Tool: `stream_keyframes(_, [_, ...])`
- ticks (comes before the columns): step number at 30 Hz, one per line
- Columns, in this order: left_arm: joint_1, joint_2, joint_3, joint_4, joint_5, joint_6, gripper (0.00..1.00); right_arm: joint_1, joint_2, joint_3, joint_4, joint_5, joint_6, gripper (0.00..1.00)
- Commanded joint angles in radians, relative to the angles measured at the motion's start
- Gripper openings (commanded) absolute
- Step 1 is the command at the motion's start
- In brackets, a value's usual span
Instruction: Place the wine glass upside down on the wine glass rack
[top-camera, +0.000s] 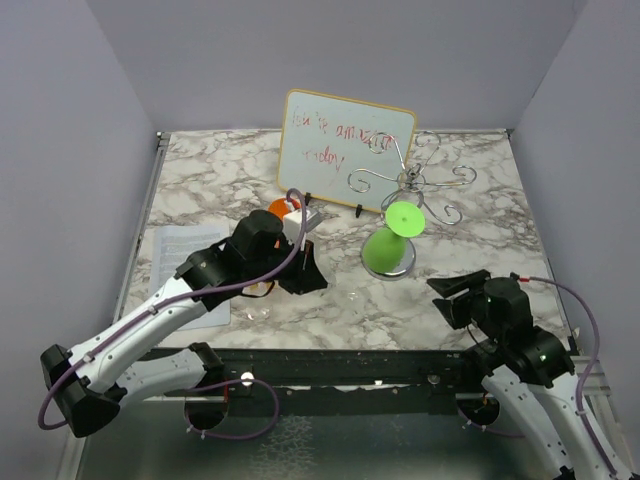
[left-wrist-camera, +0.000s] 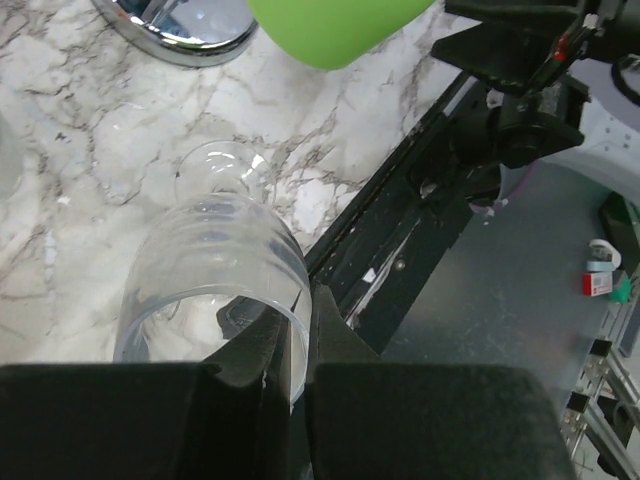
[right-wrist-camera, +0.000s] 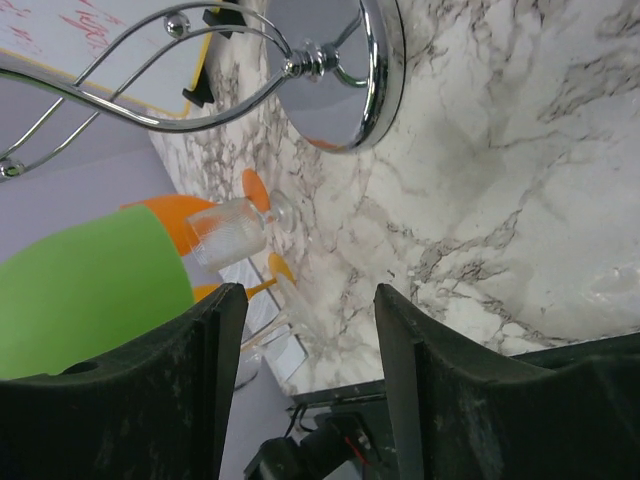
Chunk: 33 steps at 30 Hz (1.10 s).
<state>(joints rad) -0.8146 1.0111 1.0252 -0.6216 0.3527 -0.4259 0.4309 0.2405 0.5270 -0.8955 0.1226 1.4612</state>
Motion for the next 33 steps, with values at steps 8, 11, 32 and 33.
stream_keyframes(8, [-0.247, -0.125, -0.220, 0.531, -0.152, -0.162, 0.00, 0.003, 0.012, -0.019, 0.097, -0.208, 0.103, 0.69])
stream_keyframes(11, [-0.315, -0.111, -0.232, 0.590, -0.237, -0.149, 0.00, 0.004, 0.026, -0.001, 0.103, -0.216, 0.083, 0.69])
stream_keyframes(32, [-0.567, 0.161, -0.255, 1.026, -0.612, 0.034, 0.00, 0.003, 0.148, 0.227, -0.095, -0.107, -0.100, 0.66])
stream_keyframes(33, [-0.570, 0.173, -0.251, 1.038, -0.612, 0.043, 0.00, 0.002, 0.136, 0.211, -0.066, -0.111, -0.085, 0.64])
